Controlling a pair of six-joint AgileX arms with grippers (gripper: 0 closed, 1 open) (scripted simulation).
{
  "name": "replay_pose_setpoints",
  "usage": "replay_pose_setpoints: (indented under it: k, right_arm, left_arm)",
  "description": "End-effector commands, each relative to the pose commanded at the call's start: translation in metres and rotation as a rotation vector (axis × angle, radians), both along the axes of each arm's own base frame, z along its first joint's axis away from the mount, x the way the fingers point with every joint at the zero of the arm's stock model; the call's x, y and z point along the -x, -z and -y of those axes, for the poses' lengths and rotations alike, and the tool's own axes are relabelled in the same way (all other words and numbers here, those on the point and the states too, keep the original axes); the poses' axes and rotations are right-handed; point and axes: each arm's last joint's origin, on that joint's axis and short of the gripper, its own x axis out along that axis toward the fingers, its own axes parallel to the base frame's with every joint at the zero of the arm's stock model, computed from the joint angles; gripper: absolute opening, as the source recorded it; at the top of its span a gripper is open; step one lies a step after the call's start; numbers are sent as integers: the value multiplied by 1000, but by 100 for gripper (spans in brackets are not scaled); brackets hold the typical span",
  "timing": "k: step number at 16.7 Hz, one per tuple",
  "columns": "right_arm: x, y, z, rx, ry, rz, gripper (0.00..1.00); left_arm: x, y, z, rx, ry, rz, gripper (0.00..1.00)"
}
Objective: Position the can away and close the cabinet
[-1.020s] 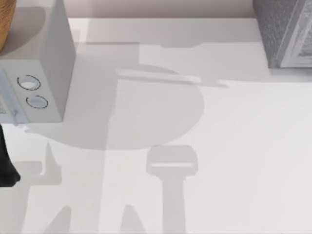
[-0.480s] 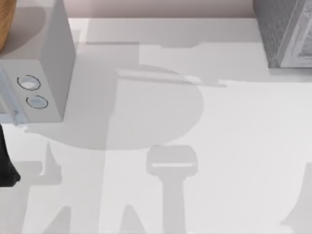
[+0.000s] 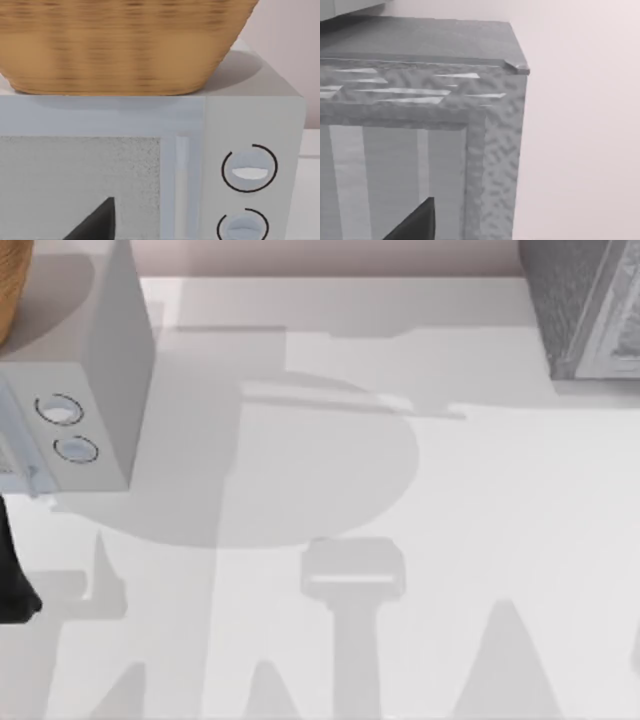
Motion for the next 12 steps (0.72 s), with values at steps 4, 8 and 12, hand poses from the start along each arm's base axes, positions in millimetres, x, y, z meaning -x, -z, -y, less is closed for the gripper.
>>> replay_pose_setpoints:
  k: [4, 8, 12]
  right_arm:
    - [11, -45, -17, -22, 2, -14, 100]
    - [25, -84, -47, -38, 4, -19, 100]
    - [28, -91, -56, -48, 4, -21, 100]
  left_arm:
    - [0, 0, 0, 0, 0, 0, 100]
    - [0, 0, 0, 0, 0, 0, 100]
    - [0, 0, 0, 0, 0, 0, 100]
